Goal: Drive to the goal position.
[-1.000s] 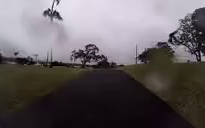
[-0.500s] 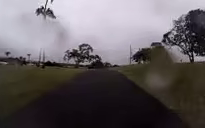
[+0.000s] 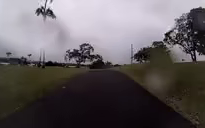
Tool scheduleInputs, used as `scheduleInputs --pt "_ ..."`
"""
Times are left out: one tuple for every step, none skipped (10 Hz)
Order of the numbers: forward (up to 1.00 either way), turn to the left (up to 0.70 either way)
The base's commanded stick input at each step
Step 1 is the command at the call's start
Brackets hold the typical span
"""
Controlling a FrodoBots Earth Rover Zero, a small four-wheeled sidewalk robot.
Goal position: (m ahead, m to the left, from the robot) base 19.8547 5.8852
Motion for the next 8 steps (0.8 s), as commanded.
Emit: scheduleInputs --pt "0.85 0.0" --pt "0.85 0.0" --pt "0.85 0.0" --pt "0.85 0.0" --pt "0.85 0.0" --pt "0.85 0.0" --pt "0.85 0.0" --pt "0.85 -0.06"
